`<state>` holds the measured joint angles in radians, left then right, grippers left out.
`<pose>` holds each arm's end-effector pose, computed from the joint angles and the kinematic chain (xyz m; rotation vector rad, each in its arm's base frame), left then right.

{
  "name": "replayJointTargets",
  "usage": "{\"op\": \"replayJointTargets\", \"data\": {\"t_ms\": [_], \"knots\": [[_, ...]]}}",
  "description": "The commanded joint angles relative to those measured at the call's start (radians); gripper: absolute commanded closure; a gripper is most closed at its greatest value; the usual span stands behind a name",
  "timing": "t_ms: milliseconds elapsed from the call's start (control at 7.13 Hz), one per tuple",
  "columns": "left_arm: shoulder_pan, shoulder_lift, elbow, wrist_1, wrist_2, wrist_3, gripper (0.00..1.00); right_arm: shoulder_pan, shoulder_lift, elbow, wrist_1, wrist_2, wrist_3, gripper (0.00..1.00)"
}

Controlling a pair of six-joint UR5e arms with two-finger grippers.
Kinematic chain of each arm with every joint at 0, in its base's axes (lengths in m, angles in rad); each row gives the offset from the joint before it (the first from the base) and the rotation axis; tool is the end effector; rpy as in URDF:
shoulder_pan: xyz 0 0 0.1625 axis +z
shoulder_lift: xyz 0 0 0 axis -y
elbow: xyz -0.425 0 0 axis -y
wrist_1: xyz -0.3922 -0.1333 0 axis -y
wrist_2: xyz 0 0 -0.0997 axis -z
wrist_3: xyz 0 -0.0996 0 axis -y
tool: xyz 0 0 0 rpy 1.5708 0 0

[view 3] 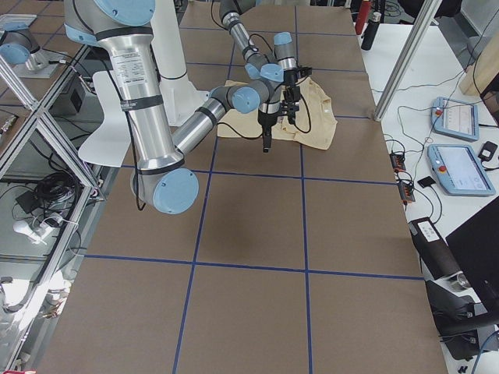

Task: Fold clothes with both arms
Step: 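Release the sleeve and move the left gripper toward the near hem while right gripper lowers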

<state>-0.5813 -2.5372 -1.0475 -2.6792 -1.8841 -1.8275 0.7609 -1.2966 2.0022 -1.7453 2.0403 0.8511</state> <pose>0.6128 -0.5254 0.1380 0.0042 1.5675 -0.4186 -0.3336 -0.4394 0.3434 0.0132 -0.6937 -0.0851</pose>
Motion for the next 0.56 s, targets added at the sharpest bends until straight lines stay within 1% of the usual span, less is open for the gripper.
{"op": "replayJointTargets", "data": {"t_ms": [0, 140, 421], "knots": [[-0.018, 0.082, -0.095, 0.018, -0.094, 0.005, 0.0, 0.0, -0.001, -0.01, 0.058, 0.05, 0.003, 0.0], [-0.041, 0.185, -0.221, 0.056, -0.146, 0.005, 0.0, -0.021, 0.0, 0.001, 0.064, 0.046, 0.075, 0.0], [-0.084, 0.325, -0.464, 0.251, -0.194, 0.037, 0.0, -0.115, -0.019, 0.012, 0.227, 0.005, 0.266, 0.0]]}}
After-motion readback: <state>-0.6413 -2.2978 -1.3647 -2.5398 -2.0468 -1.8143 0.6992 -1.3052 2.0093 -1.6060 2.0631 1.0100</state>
